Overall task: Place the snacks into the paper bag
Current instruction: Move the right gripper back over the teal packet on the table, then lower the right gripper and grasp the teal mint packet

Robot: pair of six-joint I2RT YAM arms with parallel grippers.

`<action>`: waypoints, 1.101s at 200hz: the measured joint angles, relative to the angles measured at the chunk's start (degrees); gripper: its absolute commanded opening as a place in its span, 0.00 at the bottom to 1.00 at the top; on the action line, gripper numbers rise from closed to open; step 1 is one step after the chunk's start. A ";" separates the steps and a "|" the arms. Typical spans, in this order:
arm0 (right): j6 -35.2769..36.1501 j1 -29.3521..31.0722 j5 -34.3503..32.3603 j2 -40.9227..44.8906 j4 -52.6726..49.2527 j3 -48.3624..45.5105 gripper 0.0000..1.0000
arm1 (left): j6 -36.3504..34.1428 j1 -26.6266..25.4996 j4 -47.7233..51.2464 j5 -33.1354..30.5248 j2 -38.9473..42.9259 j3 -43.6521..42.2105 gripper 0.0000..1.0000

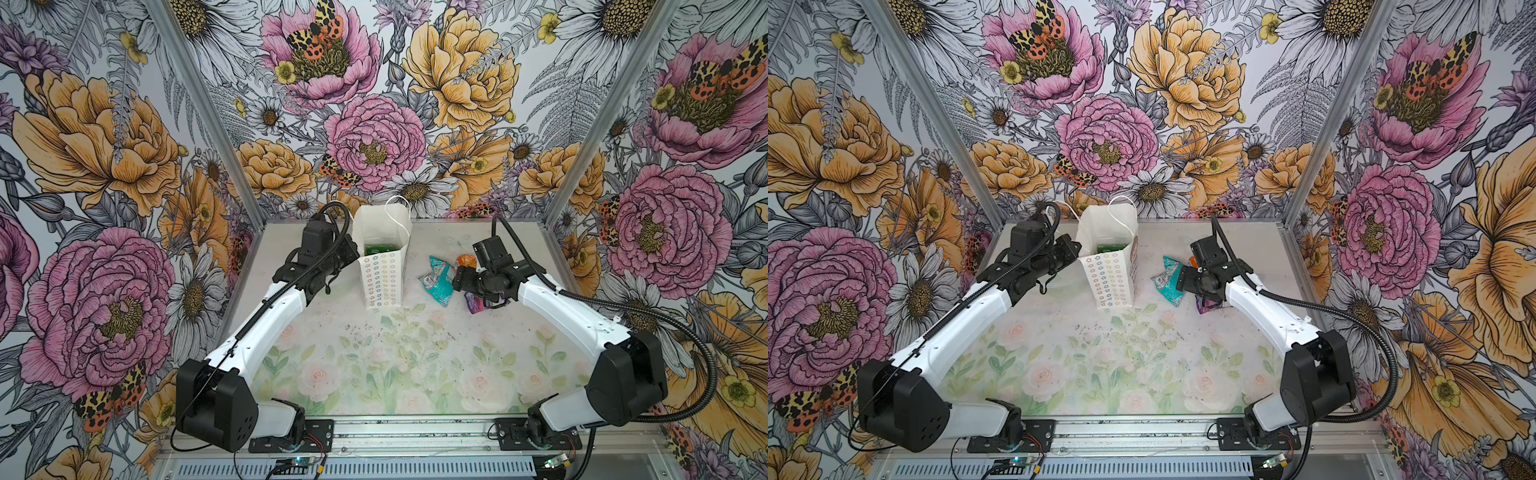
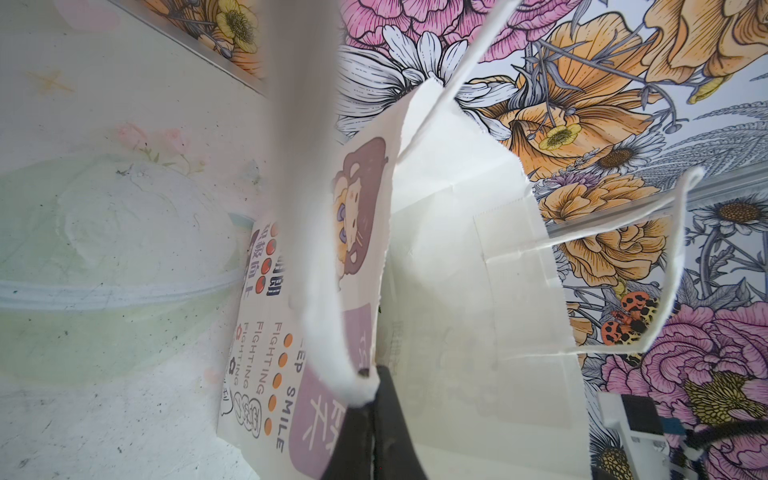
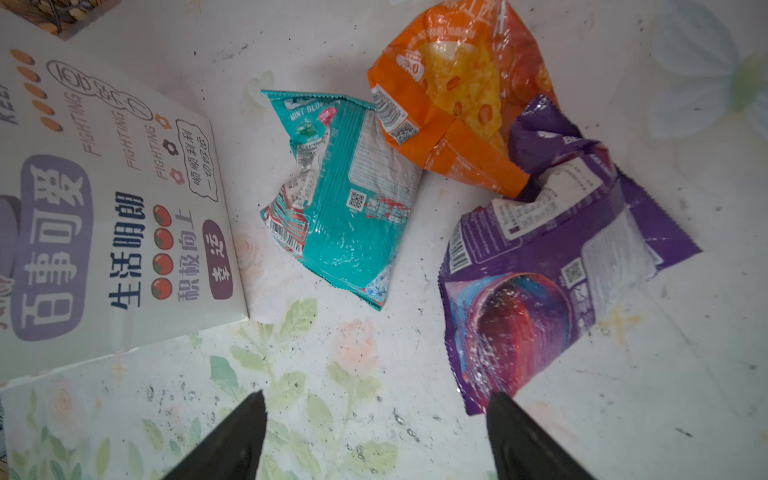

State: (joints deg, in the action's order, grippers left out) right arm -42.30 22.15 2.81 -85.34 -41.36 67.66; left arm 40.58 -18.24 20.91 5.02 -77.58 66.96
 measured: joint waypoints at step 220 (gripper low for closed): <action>-18.16 0.26 3.45 -21.57 13.07 9.55 0.92 | 0.00 -0.17 0.00 -0.02 0.02 0.00 0.00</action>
State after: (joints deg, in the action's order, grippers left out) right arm -60.47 22.41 6.26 -106.91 -28.29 77.21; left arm 40.58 -18.41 20.91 4.99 -77.56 66.96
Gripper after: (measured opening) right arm 0.923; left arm 0.040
